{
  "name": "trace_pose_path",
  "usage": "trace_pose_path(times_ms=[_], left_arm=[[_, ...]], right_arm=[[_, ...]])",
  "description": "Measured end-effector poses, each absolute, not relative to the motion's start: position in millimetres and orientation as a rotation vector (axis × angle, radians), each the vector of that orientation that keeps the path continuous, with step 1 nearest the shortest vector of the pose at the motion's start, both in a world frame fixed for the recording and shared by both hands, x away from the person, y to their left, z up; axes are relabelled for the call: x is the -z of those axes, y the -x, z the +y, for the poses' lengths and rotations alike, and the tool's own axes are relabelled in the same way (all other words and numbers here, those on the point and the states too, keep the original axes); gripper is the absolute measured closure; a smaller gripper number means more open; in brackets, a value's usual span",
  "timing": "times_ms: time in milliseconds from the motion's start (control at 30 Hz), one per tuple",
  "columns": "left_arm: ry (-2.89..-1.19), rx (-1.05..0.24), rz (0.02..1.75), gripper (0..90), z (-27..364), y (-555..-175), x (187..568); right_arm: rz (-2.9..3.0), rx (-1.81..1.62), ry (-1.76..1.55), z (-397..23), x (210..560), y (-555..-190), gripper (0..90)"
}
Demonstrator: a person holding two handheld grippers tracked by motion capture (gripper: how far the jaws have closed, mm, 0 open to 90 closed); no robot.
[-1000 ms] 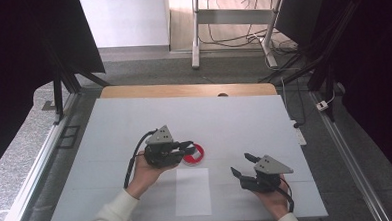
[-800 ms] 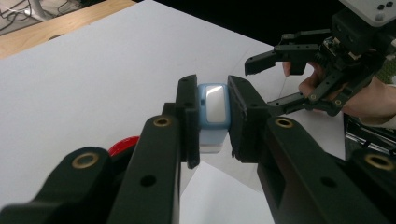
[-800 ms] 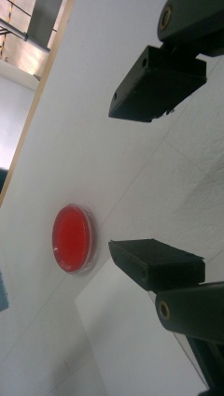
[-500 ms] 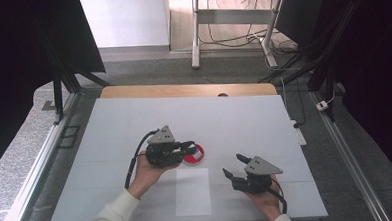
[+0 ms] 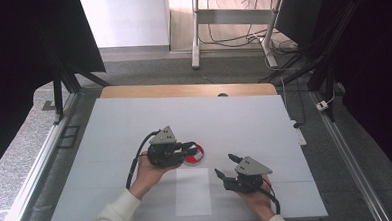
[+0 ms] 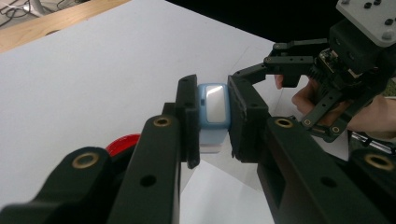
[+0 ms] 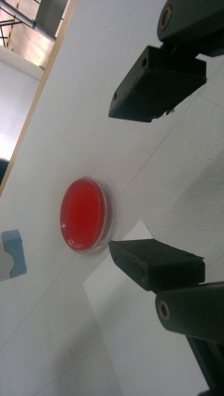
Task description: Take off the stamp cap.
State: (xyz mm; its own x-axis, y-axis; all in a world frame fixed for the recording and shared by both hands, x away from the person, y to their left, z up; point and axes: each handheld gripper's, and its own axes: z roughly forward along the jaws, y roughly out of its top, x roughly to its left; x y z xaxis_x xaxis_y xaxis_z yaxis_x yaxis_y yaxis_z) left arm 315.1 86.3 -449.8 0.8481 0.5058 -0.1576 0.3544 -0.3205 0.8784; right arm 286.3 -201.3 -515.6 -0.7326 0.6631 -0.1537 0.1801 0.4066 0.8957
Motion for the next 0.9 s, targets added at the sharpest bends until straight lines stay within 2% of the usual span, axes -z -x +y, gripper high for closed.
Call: trace_pose_path(times_ms=[900], left_arm=[[-1.933, -0.15, 0.639, 74.5, 84.3, -315.2, 451.9]], right_arm=[[2.179, -1.289, -0.648, -164.2, 514.6, -290.2, 29.4]])
